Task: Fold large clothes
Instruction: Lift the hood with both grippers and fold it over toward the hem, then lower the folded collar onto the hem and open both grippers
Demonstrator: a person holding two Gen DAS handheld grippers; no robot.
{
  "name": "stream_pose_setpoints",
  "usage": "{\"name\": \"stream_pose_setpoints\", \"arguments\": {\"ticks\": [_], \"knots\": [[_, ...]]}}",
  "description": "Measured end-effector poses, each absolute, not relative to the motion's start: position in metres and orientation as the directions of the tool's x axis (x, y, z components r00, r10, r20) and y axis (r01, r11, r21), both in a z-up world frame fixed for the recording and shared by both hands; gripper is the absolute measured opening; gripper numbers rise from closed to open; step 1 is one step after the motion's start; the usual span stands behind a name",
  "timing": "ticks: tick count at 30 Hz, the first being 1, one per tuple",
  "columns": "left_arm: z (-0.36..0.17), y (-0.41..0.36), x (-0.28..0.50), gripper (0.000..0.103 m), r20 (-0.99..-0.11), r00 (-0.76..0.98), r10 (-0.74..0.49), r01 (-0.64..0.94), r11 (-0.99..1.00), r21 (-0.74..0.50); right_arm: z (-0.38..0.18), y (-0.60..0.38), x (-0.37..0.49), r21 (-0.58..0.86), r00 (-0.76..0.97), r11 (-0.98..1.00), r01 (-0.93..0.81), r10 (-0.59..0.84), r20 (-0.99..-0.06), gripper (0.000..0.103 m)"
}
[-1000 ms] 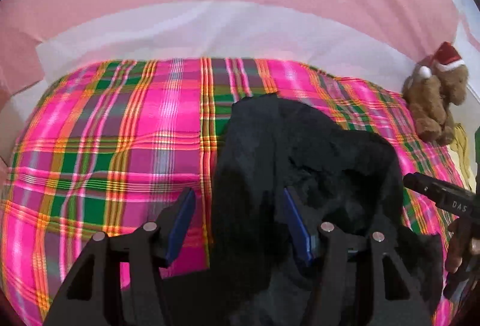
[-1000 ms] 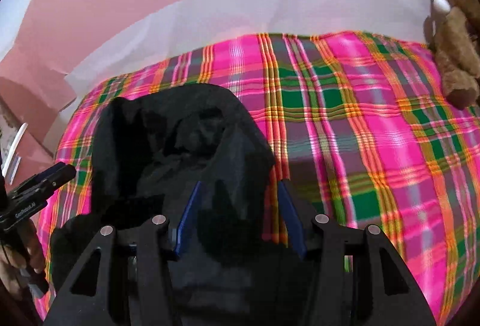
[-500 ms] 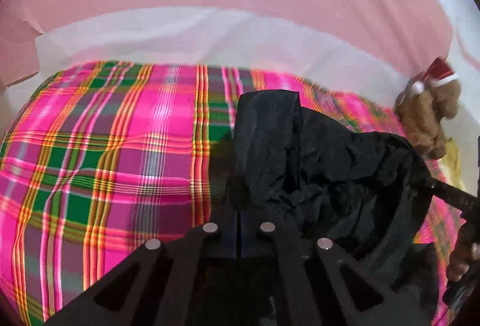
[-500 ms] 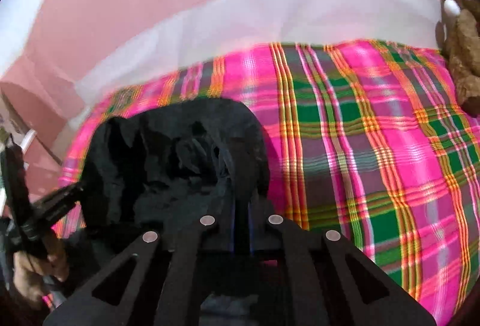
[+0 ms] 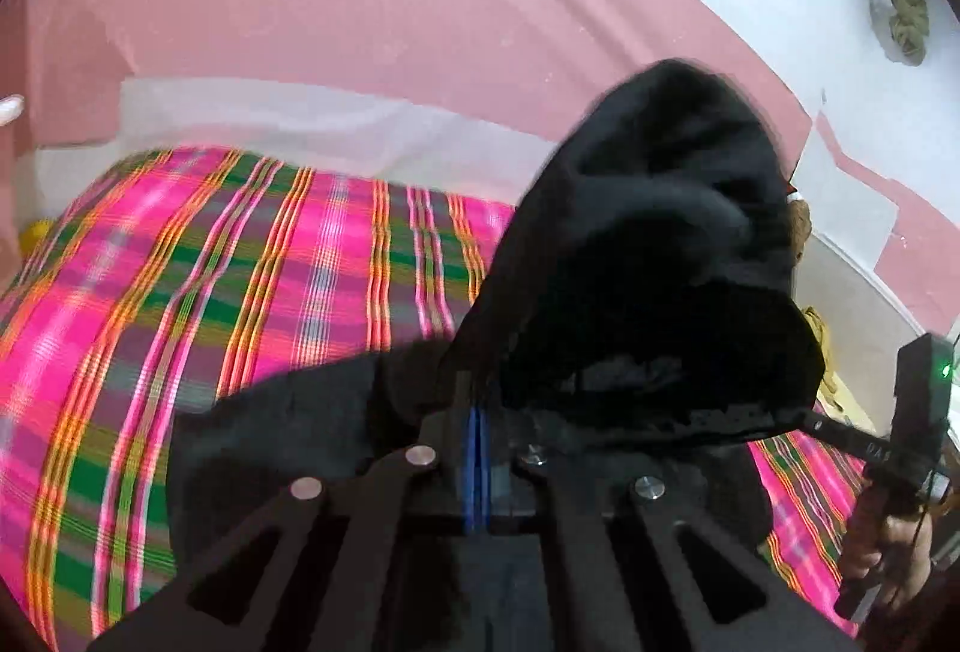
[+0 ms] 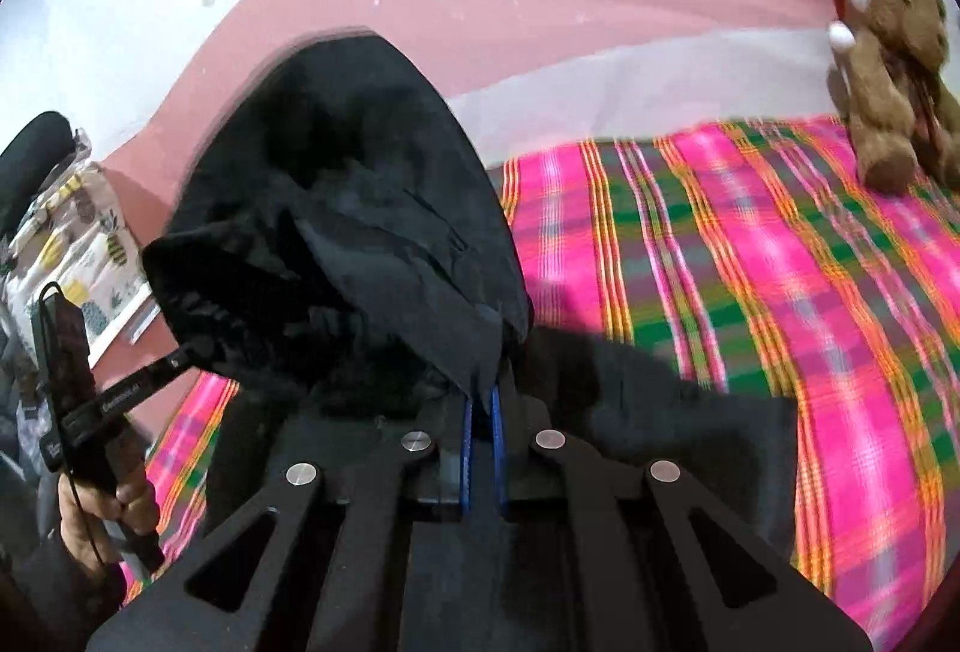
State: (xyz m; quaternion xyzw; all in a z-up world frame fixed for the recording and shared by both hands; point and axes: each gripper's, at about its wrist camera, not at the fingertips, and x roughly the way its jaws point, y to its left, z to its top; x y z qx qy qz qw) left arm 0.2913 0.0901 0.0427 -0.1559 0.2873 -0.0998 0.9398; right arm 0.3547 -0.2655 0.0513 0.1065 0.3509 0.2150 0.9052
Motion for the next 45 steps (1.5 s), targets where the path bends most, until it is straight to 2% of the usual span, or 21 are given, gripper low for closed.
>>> {"name": "stream_pose_setpoints", "arguments": {"ticks": [12, 15, 17, 19, 21, 23, 25, 28, 29, 31, 33, 35, 39, 41, 45], "knots": [[-0.02, 0.115, 0.228, 0.001, -0.645, 0.73, -0.226, -0.053, 0.922, -0.382, -0.022, -0.295, 0.299, 0.411, 0.521, 0.89, -0.197, 0.45, -0.725, 0.007], [-0.023, 0.124, 0.212, 0.002, -0.668, 0.715, -0.205, -0.091, 0.921, -0.38, -0.028, -0.305, 0.286, 0.455, 0.502, 0.873, -0.173, 0.476, -0.722, 0.025], [-0.022, 0.129, 0.203, 0.002, -0.666, 0.72, -0.194, -0.108, 0.917, -0.384, -0.029, -0.31, 0.28, 0.501, 0.492, 0.85, -0.16, 0.509, -0.706, 0.043], [-0.014, 0.13, 0.198, 0.004, -0.651, 0.732, -0.199, -0.103, 0.913, -0.395, -0.027, -0.311, 0.279, 0.557, 0.485, 0.816, -0.155, 0.554, -0.676, 0.045], [-0.002, 0.123, 0.203, 0.016, -0.628, 0.746, -0.222, -0.069, 0.912, -0.404, -0.024, -0.306, 0.281, 0.585, 0.482, 0.796, -0.159, 0.579, -0.657, 0.045], [0.009, 0.111, 0.213, 0.047, -0.602, 0.759, -0.247, -0.029, 0.911, -0.411, -0.022, -0.293, 0.288, 0.61, 0.468, 0.774, -0.17, 0.608, -0.641, 0.045], [0.015, 0.097, 0.226, 0.052, -0.582, 0.765, -0.276, 0.017, 0.912, -0.411, -0.024, -0.279, 0.3, 0.631, 0.448, 0.756, -0.173, 0.631, -0.633, 0.045], [0.009, 0.08, 0.251, 0.051, -0.612, 0.734, -0.295, 0.03, 0.914, -0.405, -0.037, -0.262, 0.315, 0.648, 0.408, 0.745, -0.159, 0.647, -0.644, 0.045], [0.006, 0.076, 0.256, 0.05, -0.623, 0.717, -0.314, 0.036, 0.909, -0.416, -0.045, -0.257, 0.319, 0.664, 0.386, 0.734, -0.139, 0.658, -0.647, 0.04], [0.008, 0.071, 0.251, 0.05, -0.611, 0.713, -0.345, 0.065, 0.899, -0.432, -0.043, -0.254, 0.31, 0.661, 0.387, 0.736, -0.147, 0.657, -0.647, 0.004], [0.013, 0.068, 0.239, 0.05, -0.569, 0.743, -0.353, 0.108, 0.902, -0.419, -0.028, -0.252, 0.29, 0.659, 0.426, 0.722, -0.211, 0.674, -0.603, 0.004], [0.007, 0.065, 0.234, 0.05, -0.568, 0.744, -0.352, 0.114, 0.904, -0.411, -0.028, -0.252, 0.276, 0.663, 0.435, 0.718, -0.212, 0.677, -0.594, 0.004], [-0.048, 0.065, 0.248, 0.048, -0.693, 0.651, -0.31, 0.016, 0.918, -0.396, -0.073, -0.252, 0.274, 0.627, 0.404, 0.768, -0.133, 0.619, -0.673, 0.004], [-0.065, 0.066, 0.249, 0.046, -0.687, 0.653, -0.319, 0.017, 0.913, -0.408, -0.087, -0.254, 0.277, 0.627, 0.407, 0.771, -0.114, 0.612, -0.678, 0.004], [-0.065, 0.06, 0.251, 0.046, -0.699, 0.657, -0.282, 0.019, 0.933, -0.359, -0.088, -0.245, 0.28, 0.562, 0.41, 0.814, -0.145, 0.566, -0.715, 0.004]]}}
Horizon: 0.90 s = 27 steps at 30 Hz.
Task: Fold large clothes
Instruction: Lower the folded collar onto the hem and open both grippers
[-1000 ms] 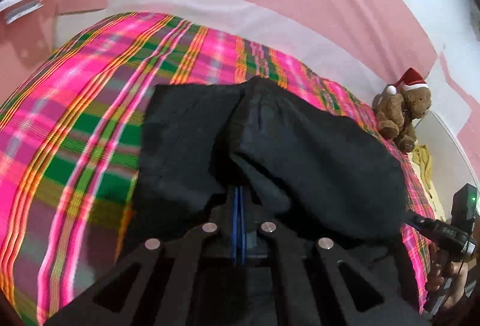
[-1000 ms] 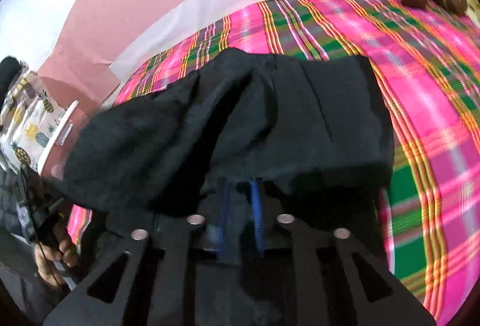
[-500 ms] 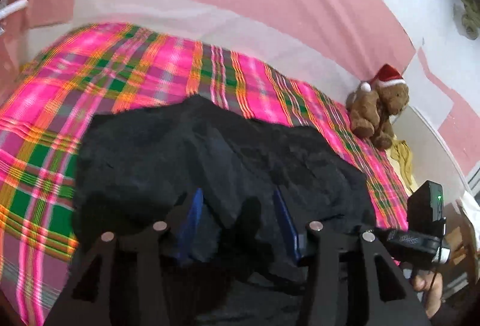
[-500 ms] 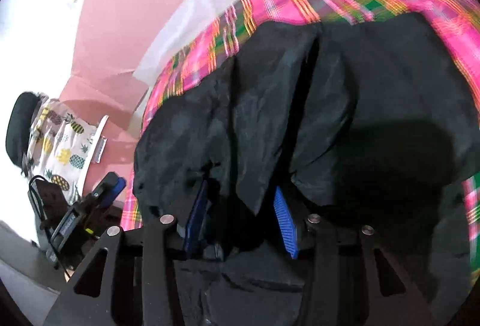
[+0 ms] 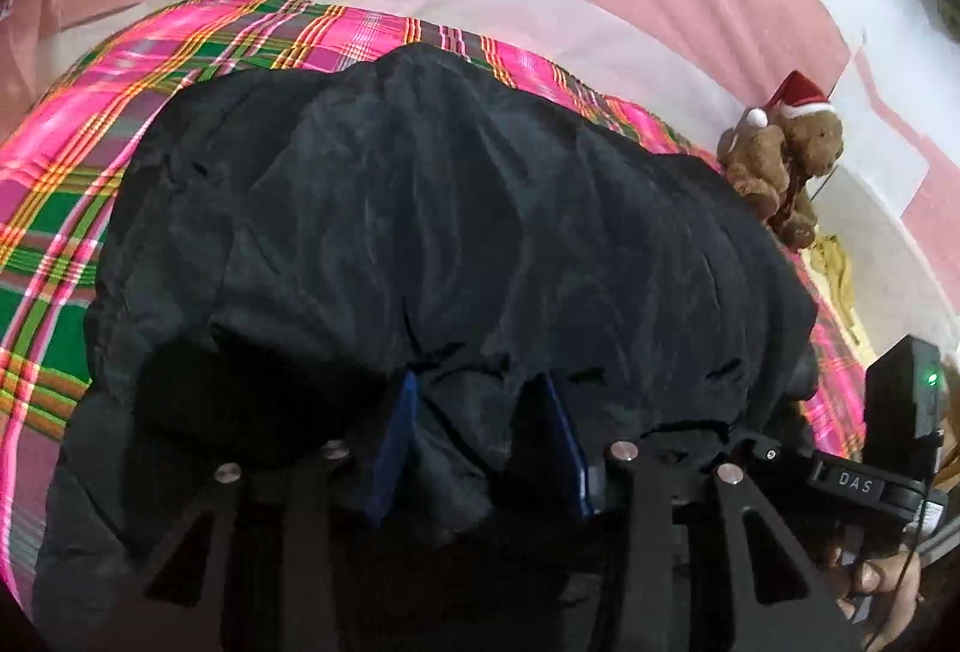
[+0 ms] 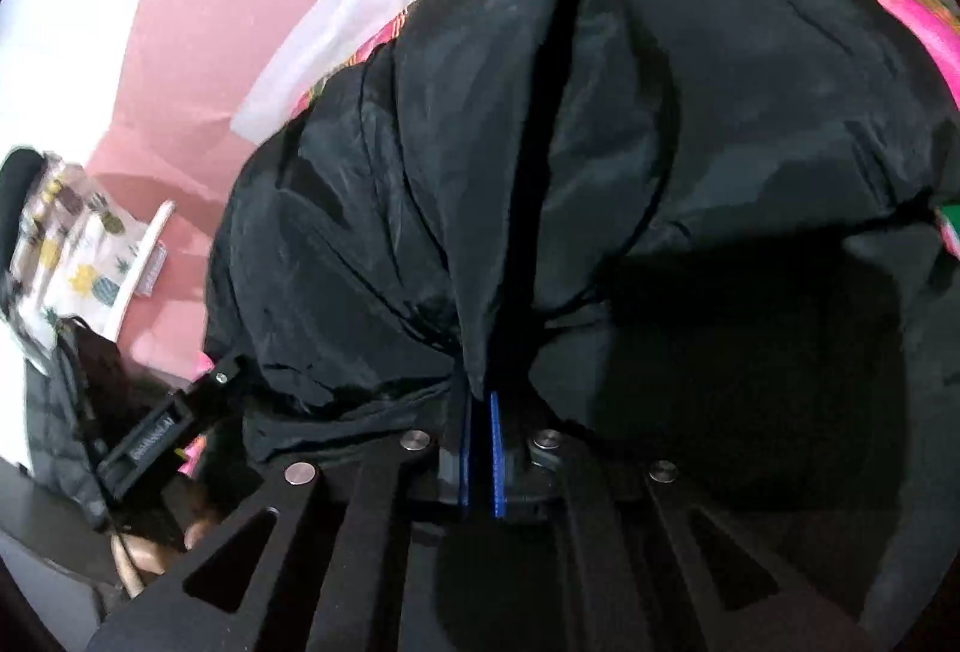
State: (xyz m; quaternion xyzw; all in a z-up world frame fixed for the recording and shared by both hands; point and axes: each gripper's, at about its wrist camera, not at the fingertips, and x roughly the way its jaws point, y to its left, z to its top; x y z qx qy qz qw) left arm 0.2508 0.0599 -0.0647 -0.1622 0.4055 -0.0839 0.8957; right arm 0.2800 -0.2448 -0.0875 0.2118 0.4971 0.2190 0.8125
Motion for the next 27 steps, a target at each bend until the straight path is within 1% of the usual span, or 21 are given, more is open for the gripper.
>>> {"name": "stream_pose_setpoints", "arguments": {"ticks": [1, 3, 5, 9, 11, 13, 15, 17, 18, 19, 20, 22, 23, 27], "knots": [[-0.063, 0.058, 0.251, 0.046, -0.705, 0.653, -0.277, 0.017, 0.936, -0.352, -0.086, -0.244, 0.281, 0.552, 0.407, 0.82, -0.154, 0.561, -0.72, 0.004], [-0.054, 0.057, 0.247, 0.046, -0.724, 0.634, -0.271, 0.017, 0.941, -0.337, -0.076, -0.244, 0.278, 0.526, 0.403, 0.834, -0.168, 0.545, -0.735, 0.01], [-0.042, 0.059, 0.237, 0.045, -0.721, 0.628, -0.291, 0.029, 0.935, -0.352, -0.057, -0.244, 0.27, 0.481, 0.429, 0.856, -0.189, 0.512, -0.744, 0.021], [-0.001, 0.063, 0.231, 0.046, -0.655, 0.7, -0.282, 0.067, 0.94, -0.333, -0.005, -0.257, 0.261, 0.42, 0.54, 0.871, -0.255, 0.489, -0.685, 0.021], [0.02, 0.064, 0.246, 0.046, -0.619, 0.742, -0.256, 0.079, 0.951, -0.298, 0.017, -0.256, 0.273, 0.366, 0.599, 0.89, -0.273, 0.455, -0.659, 0.022], [0.027, 0.064, 0.272, 0.046, -0.611, 0.759, -0.225, 0.07, 0.961, -0.267, 0.025, -0.249, 0.295, 0.32, 0.628, 0.905, -0.278, 0.424, -0.653, 0.022], [0.015, 0.07, 0.303, 0.046, -0.643, 0.745, -0.177, 0.024, 0.971, -0.239, 0.023, -0.242, 0.318, 0.293, 0.637, 0.917, -0.27, 0.398, -0.66, 0.022], [-0.009, 0.077, 0.322, 0.046, -0.695, 0.707, -0.13, -0.034, 0.976, -0.216, 0.007, -0.237, 0.345, 0.254, 0.622, 0.936, -0.243, 0.351, -0.699, 0.022], [-0.024, 0.082, 0.327, 0.045, -0.716, 0.688, -0.122, -0.054, 0.974, -0.218, -0.007, -0.238, 0.356, 0.23, 0.604, 0.95, -0.213, 0.313, -0.733, 0.022], [-0.036, 0.086, 0.327, 0.041, -0.723, 0.681, -0.12, -0.065, 0.973, -0.223, -0.019, -0.245, 0.361, 0.213, 0.59, 0.957, -0.197, 0.29, -0.754, 0.021], [-0.046, 0.09, 0.323, 0.038, -0.714, 0.688, -0.13, -0.058, 0.971, -0.232, -0.035, -0.25, 0.366, 0.206, 0.572, 0.961, -0.183, 0.274, -0.773, 0.019], [-0.059, 0.091, 0.315, 0.036, -0.698, 0.704, -0.129, -0.047, 0.973, -0.228, -0.052, -0.261, 0.365, 0.227, 0.574, 0.957, -0.181, 0.29, -0.766, 0.019], [-0.062, 0.09, 0.312, 0.036, -0.694, 0.708, -0.127, -0.051, 0.972, -0.23, -0.058, -0.262, 0.362, 0.211, 0.586, 0.961, -0.176, 0.275, -0.762, 0.019], [-0.059, 0.088, 0.304, 0.036, -0.703, 0.702, -0.112, -0.062, 0.974, -0.217, -0.062, -0.255, 0.354, 0.159, 0.615, 0.972, -0.173, 0.232, -0.754, 0.019]]}}
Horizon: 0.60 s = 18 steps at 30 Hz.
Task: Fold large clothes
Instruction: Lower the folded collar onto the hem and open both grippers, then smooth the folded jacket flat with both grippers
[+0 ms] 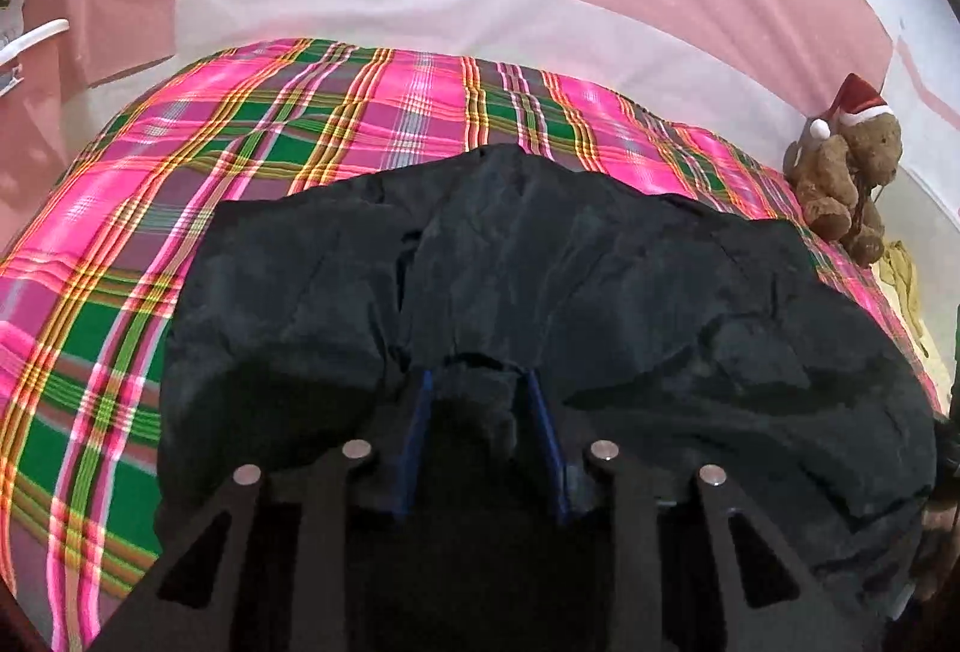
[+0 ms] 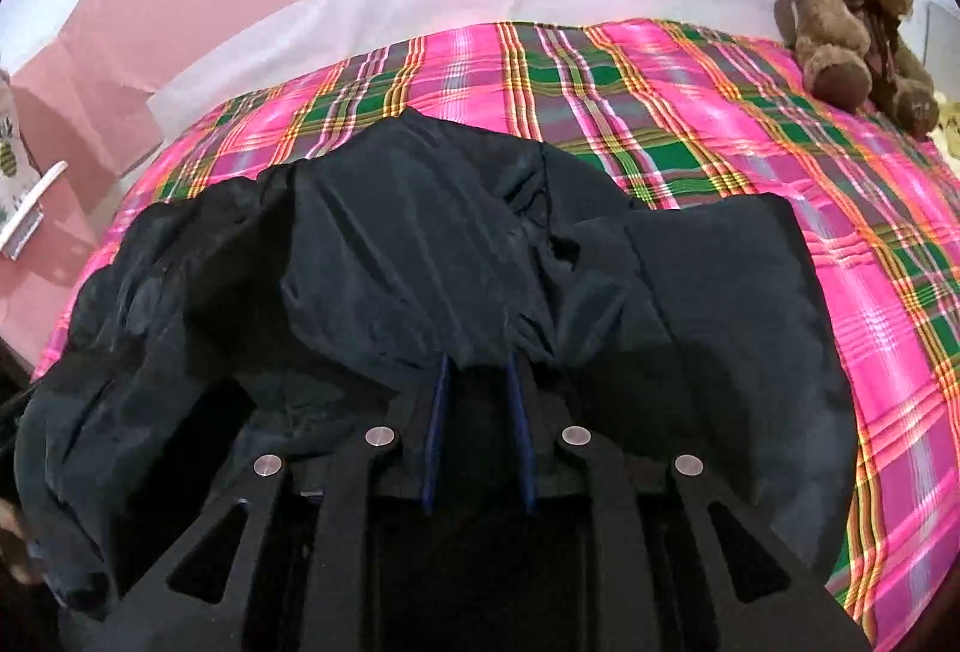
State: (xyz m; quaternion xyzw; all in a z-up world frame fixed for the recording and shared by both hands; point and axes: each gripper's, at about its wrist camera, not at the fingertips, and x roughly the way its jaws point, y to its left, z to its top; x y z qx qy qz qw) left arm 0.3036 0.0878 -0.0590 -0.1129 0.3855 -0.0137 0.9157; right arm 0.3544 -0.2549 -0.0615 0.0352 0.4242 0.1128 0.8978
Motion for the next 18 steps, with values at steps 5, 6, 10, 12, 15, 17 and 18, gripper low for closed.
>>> {"name": "stream_pose_setpoints", "arguments": {"ticks": [5, 6, 10, 12, 15, 17, 18], "knots": [[-0.014, 0.093, 0.305, 0.036, -0.659, 0.741, -0.129, -0.028, 0.974, -0.223, -0.018, -0.262, 0.349, 0.177, 0.651, 0.965, -0.193, 0.261, -0.713, 0.021], [-0.005, 0.092, 0.312, 0.036, -0.642, 0.757, -0.121, -0.023, 0.977, -0.211, -0.008, -0.26, 0.352, 0.182, 0.664, 0.962, -0.205, 0.273, -0.696, 0.021], [0.002, 0.083, 0.365, 0.036, -0.649, 0.751, -0.122, -0.013, 0.98, -0.199, 0.007, -0.237, 0.388, 0.171, 0.666, 0.952, -0.255, 0.301, -0.682, 0.022], [-0.018, 0.08, 0.384, 0.036, -0.69, 0.72, -0.079, -0.046, 0.986, -0.161, -0.008, -0.228, 0.411, 0.172, 0.628, 0.951, -0.258, 0.3, -0.718, 0.022], [-0.057, 0.085, 0.385, 0.037, -0.706, 0.704, -0.08, -0.057, 0.984, -0.168, -0.05, -0.227, 0.43, 0.132, 0.565, 0.965, -0.226, 0.241, -0.789, 0.022], [-0.063, 0.086, 0.377, 0.037, -0.674, 0.734, -0.088, -0.049, 0.982, -0.182, -0.069, -0.238, 0.427, 0.169, 0.579, 0.958, -0.232, 0.276, -0.767, 0.022], [-0.063, 0.084, 0.375, 0.037, -0.669, 0.738, -0.081, -0.048, 0.984, -0.173, -0.073, -0.243, 0.425, 0.197, 0.587, 0.954, -0.224, 0.293, -0.755, 0.022]]}}
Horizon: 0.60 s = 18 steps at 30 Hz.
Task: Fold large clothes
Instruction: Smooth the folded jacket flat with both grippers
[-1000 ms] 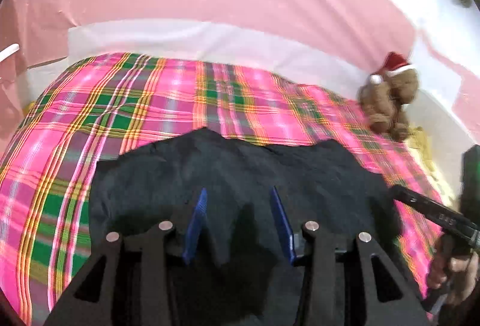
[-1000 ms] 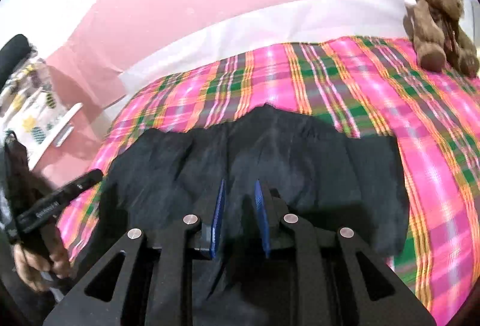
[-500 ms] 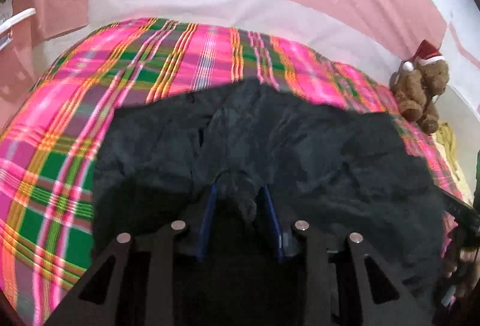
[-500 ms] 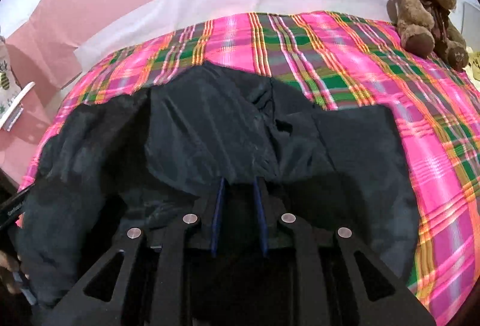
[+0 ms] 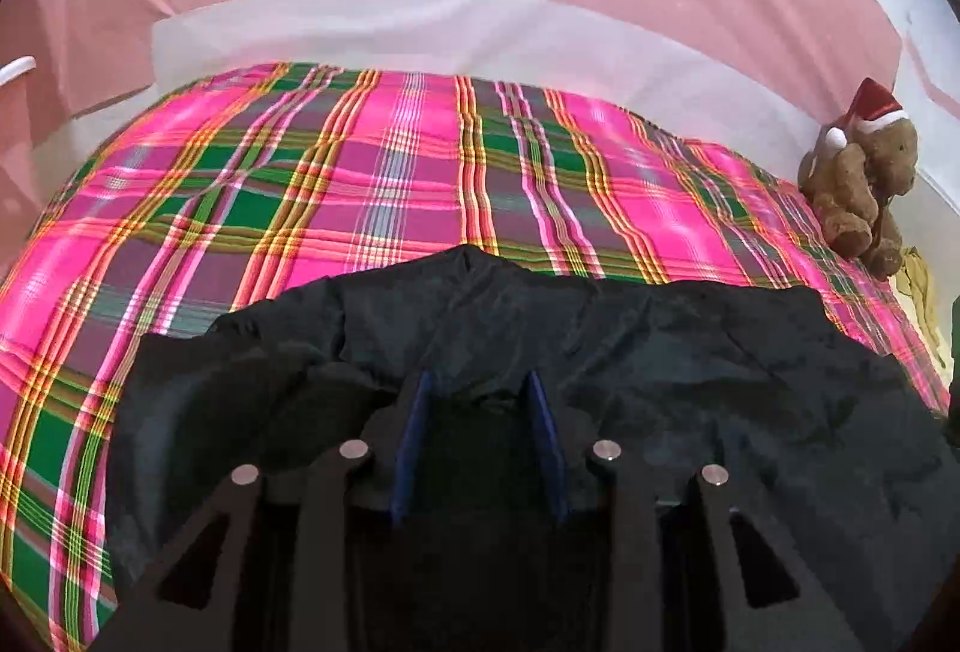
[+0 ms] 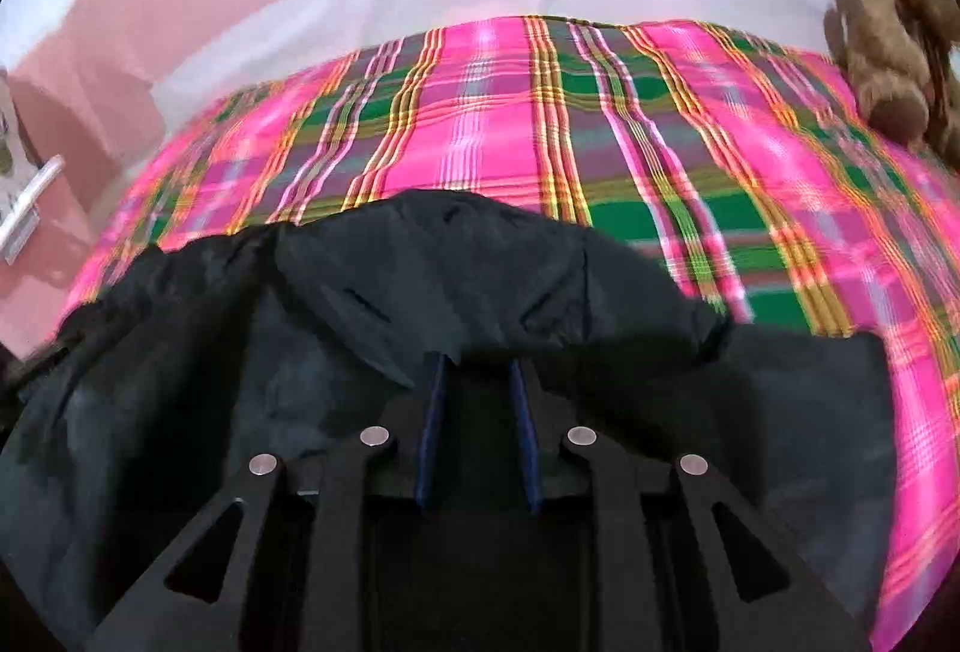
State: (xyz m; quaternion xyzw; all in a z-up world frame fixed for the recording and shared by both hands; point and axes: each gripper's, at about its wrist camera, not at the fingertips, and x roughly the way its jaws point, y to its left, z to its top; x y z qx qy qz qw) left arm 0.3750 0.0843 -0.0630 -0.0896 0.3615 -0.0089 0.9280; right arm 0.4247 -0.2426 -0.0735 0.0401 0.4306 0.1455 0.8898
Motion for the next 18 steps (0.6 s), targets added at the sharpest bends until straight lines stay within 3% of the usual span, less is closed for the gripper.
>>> {"name": "stream_pose_setpoints", "arguments": {"ticks": [6, 13, 18], "knots": [[-0.034, 0.086, 0.353, 0.037, -0.668, 0.74, -0.077, -0.056, 0.983, -0.175, -0.047, -0.242, 0.409, 0.143, 0.615, 0.971, -0.189, 0.231, -0.754, 0.025], [0.003, 0.06, 0.272, 0.037, -0.595, 0.781, -0.19, 0.084, 0.976, -0.201, 0.009, -0.246, 0.319, 0.193, 0.684, 0.937, -0.29, 0.344, -0.643, 0.027], [-0.032, 0.025, 0.255, 0.037, -0.669, 0.703, -0.239, 0.152, 0.97, -0.188, -0.019, -0.209, 0.28, 0.185, 0.603, 0.905, -0.383, 0.396, -0.692, 0.031]]}}
